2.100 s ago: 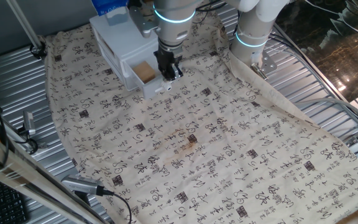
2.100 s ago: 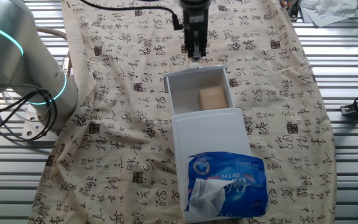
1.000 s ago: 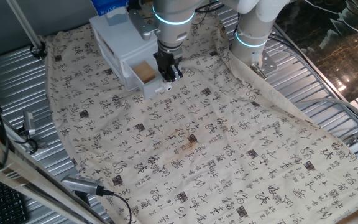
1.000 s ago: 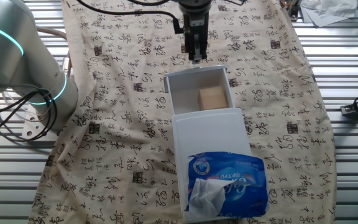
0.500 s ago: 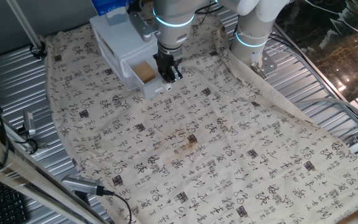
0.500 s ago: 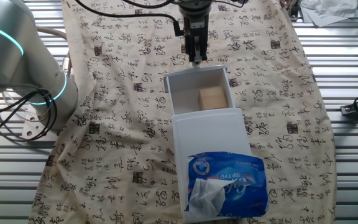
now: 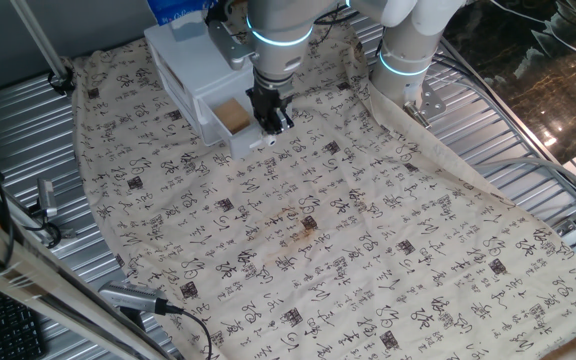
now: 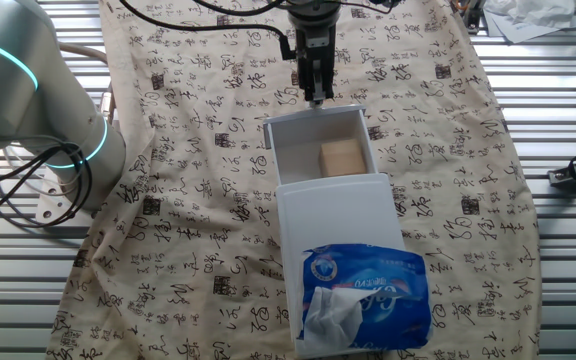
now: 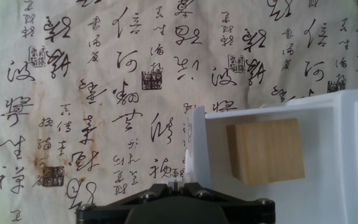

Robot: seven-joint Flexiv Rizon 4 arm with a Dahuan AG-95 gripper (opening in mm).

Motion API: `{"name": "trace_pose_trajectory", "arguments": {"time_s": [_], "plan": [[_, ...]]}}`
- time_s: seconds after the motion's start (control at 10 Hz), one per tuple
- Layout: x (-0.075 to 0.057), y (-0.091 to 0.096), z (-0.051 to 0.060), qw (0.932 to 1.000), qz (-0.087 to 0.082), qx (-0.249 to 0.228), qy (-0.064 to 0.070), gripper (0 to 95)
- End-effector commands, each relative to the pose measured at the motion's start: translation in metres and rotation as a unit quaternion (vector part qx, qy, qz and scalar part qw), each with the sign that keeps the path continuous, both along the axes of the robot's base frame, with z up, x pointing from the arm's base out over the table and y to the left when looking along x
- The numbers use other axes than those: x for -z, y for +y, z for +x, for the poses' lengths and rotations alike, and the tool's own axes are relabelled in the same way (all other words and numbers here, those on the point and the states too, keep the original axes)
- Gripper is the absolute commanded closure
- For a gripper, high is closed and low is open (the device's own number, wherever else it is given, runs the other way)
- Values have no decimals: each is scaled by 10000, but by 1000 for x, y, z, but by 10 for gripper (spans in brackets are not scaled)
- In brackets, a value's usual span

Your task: Put things in the drawer

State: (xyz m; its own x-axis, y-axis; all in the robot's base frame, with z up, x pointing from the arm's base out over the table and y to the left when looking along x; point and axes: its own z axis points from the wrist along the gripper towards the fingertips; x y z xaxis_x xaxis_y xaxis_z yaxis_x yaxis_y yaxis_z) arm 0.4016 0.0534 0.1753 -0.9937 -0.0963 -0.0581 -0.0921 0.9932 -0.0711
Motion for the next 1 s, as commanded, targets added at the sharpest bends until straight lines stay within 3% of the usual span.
{"name": "trace_pose_trajectory", "arguments": {"time_s": [0.1,1.0], "plan": [[1,0,0,10000,1,-17,-7,950],[-1,-7,2,9998,-38,-181,-3,950]]}}
